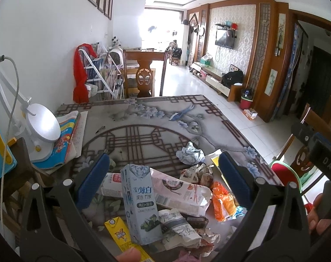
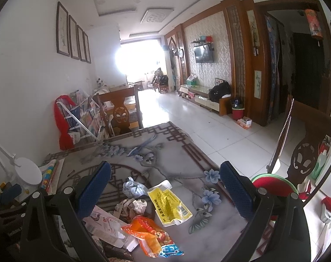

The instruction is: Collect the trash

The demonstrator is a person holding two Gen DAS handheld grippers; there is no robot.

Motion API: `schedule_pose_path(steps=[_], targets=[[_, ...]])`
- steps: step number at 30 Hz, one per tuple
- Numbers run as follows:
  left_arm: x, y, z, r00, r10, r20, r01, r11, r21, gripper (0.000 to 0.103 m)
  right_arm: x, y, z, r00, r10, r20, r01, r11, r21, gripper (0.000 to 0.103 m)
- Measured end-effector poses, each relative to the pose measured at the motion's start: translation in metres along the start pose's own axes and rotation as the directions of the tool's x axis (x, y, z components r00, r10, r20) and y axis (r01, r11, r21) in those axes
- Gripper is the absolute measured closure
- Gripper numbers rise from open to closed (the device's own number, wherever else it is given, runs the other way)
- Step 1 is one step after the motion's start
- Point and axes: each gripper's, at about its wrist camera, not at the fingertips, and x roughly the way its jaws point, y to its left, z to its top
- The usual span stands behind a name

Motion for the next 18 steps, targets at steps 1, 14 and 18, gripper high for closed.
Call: schedule_pose_path(steps=[1, 14, 18], targets=[[-0.0005, -0.0003, -0.0006, 1.0, -0.001, 0.0, 0.001, 1.0, -0.001, 0.005, 0.0001, 0.0011, -0.0001, 1.0, 0.0, -0.002, 0.0, 1.0, 0.0, 0.007], [-0.0021, 0.0025, 0.0, 1.0, -0.003, -0.017, 0.003, 1.0, -0.005, 0.005, -0.0041, -0.0034, -0.0021, 1.0, -0.013, -0.016, 0.013, 1.0, 0.015, 0.007], [-0.0033, 0.0018, -0.0025, 0.999, -0.026, -0.026, 0.026, 1.0, -0.008, 0.005, -0.004, -0.0042, -0.0033, 1.0, -0.012, -0.025, 0.012, 1.0, 0.012, 0.007]])
